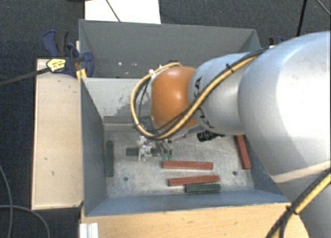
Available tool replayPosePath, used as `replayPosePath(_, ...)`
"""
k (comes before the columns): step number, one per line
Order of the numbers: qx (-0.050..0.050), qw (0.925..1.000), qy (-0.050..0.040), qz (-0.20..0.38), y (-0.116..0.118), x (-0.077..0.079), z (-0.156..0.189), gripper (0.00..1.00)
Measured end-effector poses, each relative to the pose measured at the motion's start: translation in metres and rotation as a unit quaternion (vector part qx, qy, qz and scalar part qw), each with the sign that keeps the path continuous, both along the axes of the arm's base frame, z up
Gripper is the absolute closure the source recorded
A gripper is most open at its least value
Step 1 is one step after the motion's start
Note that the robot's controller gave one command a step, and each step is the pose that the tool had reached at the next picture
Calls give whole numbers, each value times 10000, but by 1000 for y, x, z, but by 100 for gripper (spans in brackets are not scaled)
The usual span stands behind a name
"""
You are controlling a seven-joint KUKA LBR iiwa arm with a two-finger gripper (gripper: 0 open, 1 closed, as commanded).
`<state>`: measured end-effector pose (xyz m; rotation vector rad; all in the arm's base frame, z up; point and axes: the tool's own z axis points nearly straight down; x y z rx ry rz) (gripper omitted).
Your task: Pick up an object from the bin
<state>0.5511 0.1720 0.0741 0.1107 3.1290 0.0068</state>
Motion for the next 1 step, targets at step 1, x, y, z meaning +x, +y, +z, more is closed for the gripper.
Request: replayPosePath(1,-14,9993,22,375,3,9,165,100)
